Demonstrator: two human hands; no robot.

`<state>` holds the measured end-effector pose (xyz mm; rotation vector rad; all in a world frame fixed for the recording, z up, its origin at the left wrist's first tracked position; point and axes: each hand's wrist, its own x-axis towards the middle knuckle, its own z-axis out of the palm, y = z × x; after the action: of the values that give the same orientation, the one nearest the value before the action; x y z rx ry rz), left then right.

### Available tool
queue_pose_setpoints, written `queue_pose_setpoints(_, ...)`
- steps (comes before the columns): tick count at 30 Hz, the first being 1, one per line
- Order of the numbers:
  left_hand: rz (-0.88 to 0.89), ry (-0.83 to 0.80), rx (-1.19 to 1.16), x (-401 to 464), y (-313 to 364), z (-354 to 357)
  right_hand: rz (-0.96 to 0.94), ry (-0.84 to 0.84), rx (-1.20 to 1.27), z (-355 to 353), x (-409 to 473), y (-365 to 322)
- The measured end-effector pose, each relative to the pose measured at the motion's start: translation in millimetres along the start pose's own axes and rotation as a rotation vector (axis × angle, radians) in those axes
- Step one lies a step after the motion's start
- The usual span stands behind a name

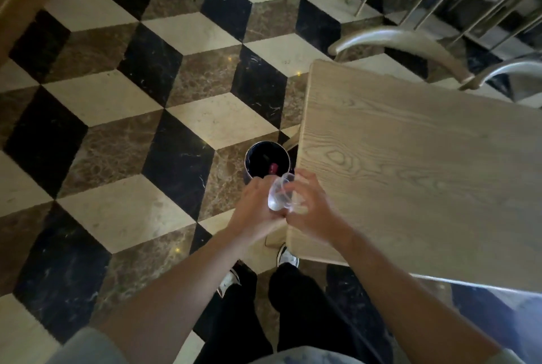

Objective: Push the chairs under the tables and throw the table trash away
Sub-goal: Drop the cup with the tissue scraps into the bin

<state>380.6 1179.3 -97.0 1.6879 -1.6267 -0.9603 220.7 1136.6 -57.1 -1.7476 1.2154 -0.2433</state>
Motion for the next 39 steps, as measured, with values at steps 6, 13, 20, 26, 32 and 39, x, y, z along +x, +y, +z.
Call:
queue_pose_setpoints(6,0.02,-0.164,-0.093,32,41,38,0.177,0.248,0.404,-39,-27,37)
queue_pose_setpoints(13,0.08,-0.341,0.022,70,85,71,0.273,0.386,0.344,-67,-43,70)
queue_pose_setpoints(20,0.076,-0.371,0.066,101,99,69,0.24,0.429,0.21,-78,-30,62)
queue_pose_setpoints(26,0.061,-0.412,0.096,145,73,53,0.262,0.703,0.087,-73,15,46)
queue_pose_setpoints(32,0.264,-0.579,0.143,206,21,-3,0.238,0.548,-0.204,-53,89,6)
queue_pose_setpoints(39,0.473,-0.722,0.223,272,-33,-110,0.652,-0.101,0.16,-38,193,-98)
